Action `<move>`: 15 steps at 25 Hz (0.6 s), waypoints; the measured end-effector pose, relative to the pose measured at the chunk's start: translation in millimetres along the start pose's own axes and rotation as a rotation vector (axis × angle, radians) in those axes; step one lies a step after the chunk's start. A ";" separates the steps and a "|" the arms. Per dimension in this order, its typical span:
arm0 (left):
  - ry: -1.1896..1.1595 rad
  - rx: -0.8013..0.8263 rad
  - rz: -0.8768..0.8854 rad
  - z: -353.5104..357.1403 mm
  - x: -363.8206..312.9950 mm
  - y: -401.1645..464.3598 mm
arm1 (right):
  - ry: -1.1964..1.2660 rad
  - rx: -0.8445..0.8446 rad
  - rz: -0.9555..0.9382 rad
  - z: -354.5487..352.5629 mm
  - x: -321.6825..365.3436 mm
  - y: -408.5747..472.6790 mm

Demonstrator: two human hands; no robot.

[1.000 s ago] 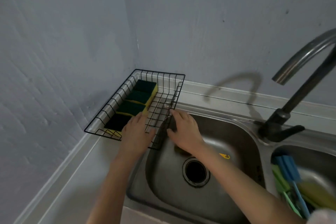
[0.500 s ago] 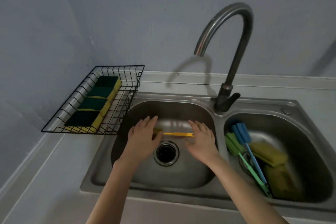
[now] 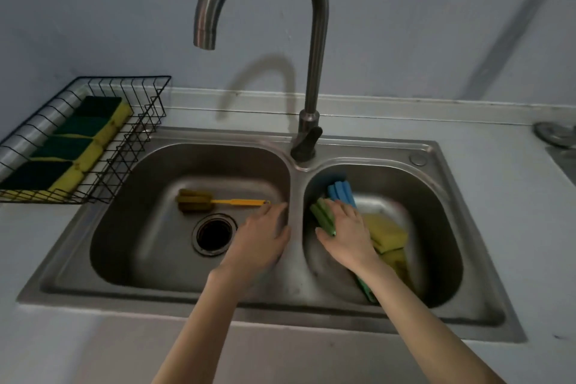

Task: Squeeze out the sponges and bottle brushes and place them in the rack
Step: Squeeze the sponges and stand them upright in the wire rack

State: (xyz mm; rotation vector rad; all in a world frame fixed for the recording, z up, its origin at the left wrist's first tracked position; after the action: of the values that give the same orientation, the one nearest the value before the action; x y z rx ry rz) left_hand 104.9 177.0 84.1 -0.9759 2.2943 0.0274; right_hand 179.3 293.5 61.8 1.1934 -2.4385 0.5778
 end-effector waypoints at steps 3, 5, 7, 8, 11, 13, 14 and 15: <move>-0.041 0.027 -0.042 39.6 -29.8 8.1 | -0.001 0.046 0.002 -9.8 -43.6 4.4; -0.065 0.036 -0.071 63.6 -44.1 13.1 | -0.013 0.072 -0.003 -14.3 -68.4 7.4; -0.101 0.062 -0.125 90.3 -57.0 17.2 | -0.034 0.114 -0.003 -15.7 -94.1 11.8; -0.112 0.085 -0.153 104.5 -63.1 18.4 | -0.031 0.142 0.012 -14.3 -108.0 13.8; -0.099 0.201 -0.233 151.2 -75.0 24.3 | -0.021 0.201 0.067 -10.1 -142.4 18.0; -0.077 0.320 -0.275 181.6 -79.1 29.4 | -0.003 0.250 0.144 -5.1 -163.4 18.8; -0.072 0.385 -0.289 196.3 -82.1 32.7 | 0.008 0.274 0.182 -2.5 -174.1 20.1; -0.077 0.443 -0.306 209.2 -84.0 34.8 | 0.017 0.301 0.208 1.0 -182.2 21.2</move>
State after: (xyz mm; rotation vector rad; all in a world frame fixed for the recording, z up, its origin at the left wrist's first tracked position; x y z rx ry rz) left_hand 240.6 309.3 -42.9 -1.0489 1.9386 -0.5374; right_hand 267.1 424.3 -32.1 1.0385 -2.5430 1.0421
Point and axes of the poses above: each hand's wrist, its own y-axis towards the middle knuckle, its own z-axis out of the palm, x = y × z, the point moved 10 cm from there along y, towards the middle knuckle
